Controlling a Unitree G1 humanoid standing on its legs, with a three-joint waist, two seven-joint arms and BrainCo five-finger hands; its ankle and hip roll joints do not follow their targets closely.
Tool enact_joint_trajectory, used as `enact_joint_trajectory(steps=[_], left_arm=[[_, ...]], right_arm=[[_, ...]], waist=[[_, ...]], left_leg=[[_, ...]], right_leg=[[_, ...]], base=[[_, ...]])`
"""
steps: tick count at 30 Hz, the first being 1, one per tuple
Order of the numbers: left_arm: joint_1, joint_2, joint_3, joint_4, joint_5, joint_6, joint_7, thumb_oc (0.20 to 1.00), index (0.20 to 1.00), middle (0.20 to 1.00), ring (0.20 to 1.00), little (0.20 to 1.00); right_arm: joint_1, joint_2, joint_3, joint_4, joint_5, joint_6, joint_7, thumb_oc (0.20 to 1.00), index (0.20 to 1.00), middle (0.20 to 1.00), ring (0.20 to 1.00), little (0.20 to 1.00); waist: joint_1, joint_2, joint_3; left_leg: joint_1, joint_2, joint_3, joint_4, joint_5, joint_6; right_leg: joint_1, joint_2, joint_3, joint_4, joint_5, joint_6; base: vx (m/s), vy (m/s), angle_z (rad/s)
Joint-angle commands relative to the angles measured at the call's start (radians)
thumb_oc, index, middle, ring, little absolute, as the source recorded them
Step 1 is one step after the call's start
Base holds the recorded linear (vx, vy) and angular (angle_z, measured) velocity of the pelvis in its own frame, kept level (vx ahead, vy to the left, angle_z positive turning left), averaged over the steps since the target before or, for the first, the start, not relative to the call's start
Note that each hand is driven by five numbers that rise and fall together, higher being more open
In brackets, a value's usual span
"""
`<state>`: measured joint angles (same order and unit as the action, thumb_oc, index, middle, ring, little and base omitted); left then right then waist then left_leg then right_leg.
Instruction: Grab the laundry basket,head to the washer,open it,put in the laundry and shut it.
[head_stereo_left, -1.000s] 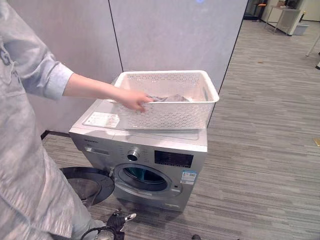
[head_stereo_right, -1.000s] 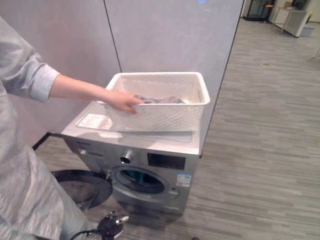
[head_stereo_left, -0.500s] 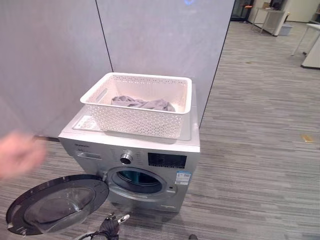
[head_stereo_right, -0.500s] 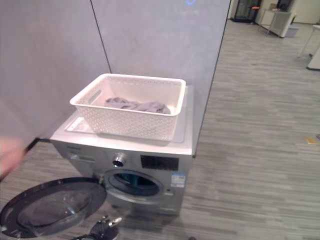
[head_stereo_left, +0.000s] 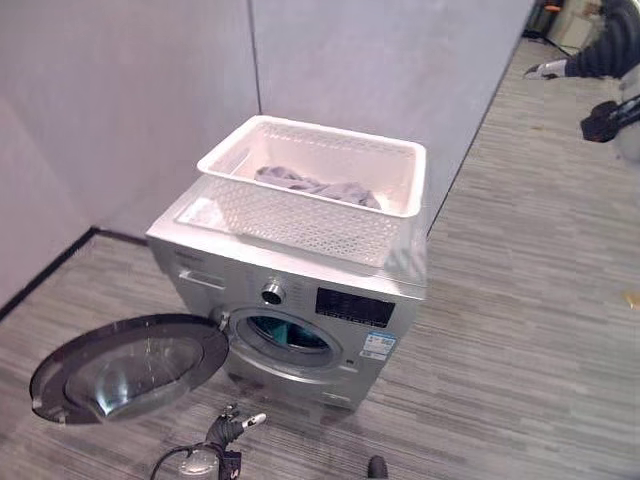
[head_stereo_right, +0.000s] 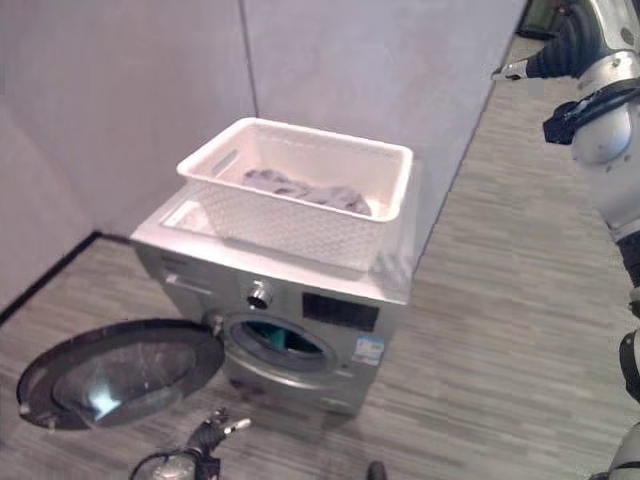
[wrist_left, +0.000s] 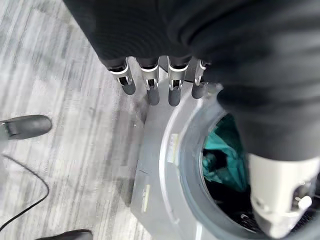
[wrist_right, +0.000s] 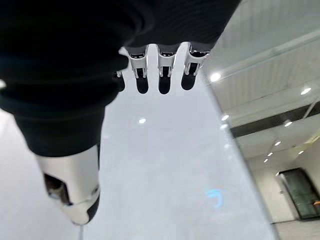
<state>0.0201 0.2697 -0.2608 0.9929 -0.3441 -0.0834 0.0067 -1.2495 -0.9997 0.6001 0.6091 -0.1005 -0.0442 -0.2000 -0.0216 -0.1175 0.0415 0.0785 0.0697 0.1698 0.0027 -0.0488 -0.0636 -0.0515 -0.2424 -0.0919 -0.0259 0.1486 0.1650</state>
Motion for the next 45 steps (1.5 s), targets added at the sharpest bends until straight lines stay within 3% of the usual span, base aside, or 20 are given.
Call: enact_joint_trajectory(steps=[1,5,6,7,10,15,27,39,45], left_arm=[[-0.024,0.046,-0.003,-0.049,-0.013,-0.040,-0.024,1.000,1.000,1.000,1.000,1.000],[-0.024,0.045,-0.002,-0.049,-0.013,-0.040,-0.024,1.000,1.000,1.000,1.000,1.000],[-0.022,0.059,-0.003,-0.042,-0.033,-0.047,-0.035,1.000,1.000,1.000,1.000,1.000],[-0.022,0.055,0.006,-0.036,-0.038,-0.048,-0.036,1.000,1.000,1.000,1.000,1.000],[-0.028,0.050,0.008,-0.008,-0.028,-0.049,-0.031,1.000,1.000,1.000,1.000,1.000],[-0.016,0.031,0.023,0.041,-0.034,-0.047,-0.026,1.000,1.000,1.000,1.000,1.000],[-0.016,0.029,0.000,0.056,-0.024,-0.043,-0.035,1.000,1.000,1.000,1.000,1.000],[-0.031,0.057,0.030,0.116,-0.033,-0.049,-0.031,1.000,1.000,1.000,1.000,1.000],[-0.062,0.062,0.032,0.161,-0.042,-0.050,-0.019,1.000,1.000,1.000,1.000,1.000]], right_arm=[[-0.079,-0.032,0.026,0.037,0.067,-0.003,0.042,1.000,1.000,1.000,1.000,1.000],[-0.080,-0.032,0.027,0.037,0.067,-0.003,0.042,1.000,1.000,1.000,1.000,1.000],[-0.200,0.040,0.154,0.113,0.147,-0.008,0.106,1.000,1.000,1.000,1.000,1.000],[-0.228,0.020,0.196,0.121,0.165,-0.009,0.133,1.000,1.000,1.000,1.000,1.000],[-0.227,0.025,0.199,0.130,0.195,-0.015,0.138,1.000,1.000,1.000,1.000,1.000],[-0.221,0.013,0.252,0.132,0.213,-0.024,0.190,1.000,1.000,1.000,1.000,1.000],[-0.248,0.092,0.339,0.236,0.164,-0.018,0.266,1.000,1.000,1.000,1.000,1.000],[-0.233,0.163,0.398,0.321,0.109,-0.009,0.332,1.000,1.000,1.000,1.000,1.000],[-0.263,0.155,0.466,0.284,0.126,-0.009,0.359,1.000,1.000,1.000,1.000,1.000]], waist=[[0.012,0.017,0.026],[0.012,0.017,0.026],[-0.001,0.018,0.044],[-0.018,0.008,0.044],[-0.021,-0.002,0.038],[-0.022,-0.004,-0.018],[0.002,-0.009,-0.041],[0.045,-0.023,0.003],[0.049,-0.023,0.043]], left_leg=[[-0.065,0.005,-0.153,0.188,-0.169,0.041],[-0.065,0.005,-0.153,0.189,-0.169,0.041],[-0.043,-0.016,-0.183,0.177,-0.184,0.043],[-0.028,-0.025,-0.201,0.168,-0.185,0.034],[-0.017,-0.020,-0.221,0.164,-0.187,0.027],[0.042,0.055,-0.242,0.068,-0.139,-0.007],[0.039,0.103,-0.278,0.001,-0.085,-0.037],[-0.036,0.145,-0.312,-0.002,-0.037,-0.063],[-0.098,0.178,-0.324,-0.018,0.018,-0.081]], right_leg=[[-0.113,-0.027,0.165,0.251,-0.086,0.045],[-0.114,-0.026,0.165,0.252,-0.086,0.045],[-0.162,0.027,0.204,0.125,-0.081,0.044],[-0.162,0.049,0.265,0.100,-0.078,0.052],[-0.153,0.065,0.282,0.109,-0.070,0.042],[-0.118,0.086,0.229,0.083,-0.071,0.031],[-0.090,0.091,0.170,0.071,-0.100,0.013],[-0.134,0.105,0.127,0.082,-0.121,-0.004],[-0.189,0.126,0.107,0.100,-0.130,-0.017]], base=[[0.00,0.041,0.45],[0.05,-0.002,0.22],[0.28,-0.015,0.04],[0.31,-0.036,-0.18],[0.10,-0.081,0.51],[0.12,-0.108,0.40],[0.03,-0.027,0.10],[-0.01,-0.044,0.12],[-0.04,-0.058,0.13]])
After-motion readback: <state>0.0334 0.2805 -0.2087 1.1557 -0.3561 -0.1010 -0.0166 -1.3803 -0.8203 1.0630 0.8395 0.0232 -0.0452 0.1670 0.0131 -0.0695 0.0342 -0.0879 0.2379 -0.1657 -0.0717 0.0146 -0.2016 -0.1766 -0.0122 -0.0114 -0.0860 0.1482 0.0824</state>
